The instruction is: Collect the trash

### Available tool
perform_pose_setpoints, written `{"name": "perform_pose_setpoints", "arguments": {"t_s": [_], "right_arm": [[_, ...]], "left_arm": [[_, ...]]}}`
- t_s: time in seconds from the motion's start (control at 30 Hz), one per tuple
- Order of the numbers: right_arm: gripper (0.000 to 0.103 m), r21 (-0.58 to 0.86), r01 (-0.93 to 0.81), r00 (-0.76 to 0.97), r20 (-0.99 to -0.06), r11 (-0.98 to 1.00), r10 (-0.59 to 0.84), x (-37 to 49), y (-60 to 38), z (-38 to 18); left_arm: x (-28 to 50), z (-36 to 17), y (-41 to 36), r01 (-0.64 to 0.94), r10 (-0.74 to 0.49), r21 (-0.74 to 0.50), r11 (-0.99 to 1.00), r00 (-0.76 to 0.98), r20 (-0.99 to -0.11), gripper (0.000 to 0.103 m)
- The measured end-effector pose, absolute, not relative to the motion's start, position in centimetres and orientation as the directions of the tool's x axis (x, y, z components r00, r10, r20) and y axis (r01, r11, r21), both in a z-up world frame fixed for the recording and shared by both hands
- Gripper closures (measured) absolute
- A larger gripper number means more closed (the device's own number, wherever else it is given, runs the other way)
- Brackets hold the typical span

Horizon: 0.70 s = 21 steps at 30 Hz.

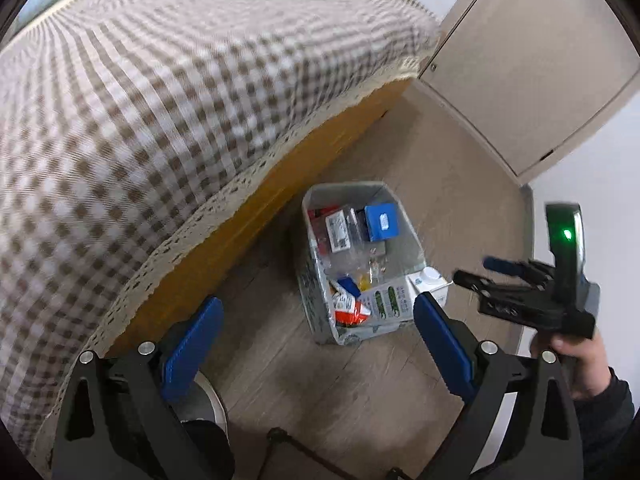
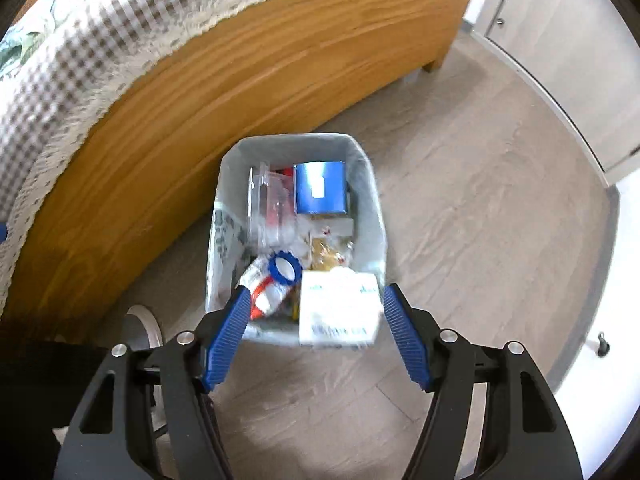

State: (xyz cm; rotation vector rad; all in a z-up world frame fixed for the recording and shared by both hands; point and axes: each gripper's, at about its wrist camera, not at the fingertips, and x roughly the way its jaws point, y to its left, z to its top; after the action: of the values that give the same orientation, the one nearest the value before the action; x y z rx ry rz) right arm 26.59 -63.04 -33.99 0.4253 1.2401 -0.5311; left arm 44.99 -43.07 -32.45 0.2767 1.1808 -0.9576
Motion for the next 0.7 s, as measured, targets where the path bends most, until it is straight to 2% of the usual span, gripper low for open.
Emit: {"name": "perform_pose_setpoints", "arguments": {"t_s": [0.03, 0.2, 0.37, 0.5, 0.7], "right_arm": [[0.033, 0.024, 0.594, 0.240, -0.959, 0.804, -0.149, 26.0, -62.7, -33.4], [0.033, 0.021, 0.569, 0.317, -0.928, 0.822, -0.196, 25.2, -60.4, -28.7], [0.033, 0.033, 0.494, 0.439, -0.872, 0.869, -0.216, 28.0, -57.1, -22.2], [0.025, 0.101, 0.399, 0.557, -0.816, 0.912, -0.154, 33.0, -51.9, -18.0], [0.025, 0.138, 0.244, 0.635, -0.771, 0.960, -0.051, 43.4, -43.8, -13.5]], "left_arm": [[44.6, -31.8, -42.7, 0.753, -0.513, -0.296, 0.588, 0.064, -0.856, 0.010], [44.2, -26.8, -38.7, 0.707, -0.624, -0.360, 0.609, 0.147, -0.768, 0.010], [44.8, -20.3, -31.9, 0.663, -0.649, -0.324, 0.675, 0.326, -0.687, 0.010], [46.7, -15.6, -24.9, 0.587, -0.611, -0.284, 0.758, 0.488, -0.624, 0.009], [51.6, -10.8, -15.5, 0.461, -0.456, -0.153, 0.874, 0.671, -0.584, 0.007]]}}
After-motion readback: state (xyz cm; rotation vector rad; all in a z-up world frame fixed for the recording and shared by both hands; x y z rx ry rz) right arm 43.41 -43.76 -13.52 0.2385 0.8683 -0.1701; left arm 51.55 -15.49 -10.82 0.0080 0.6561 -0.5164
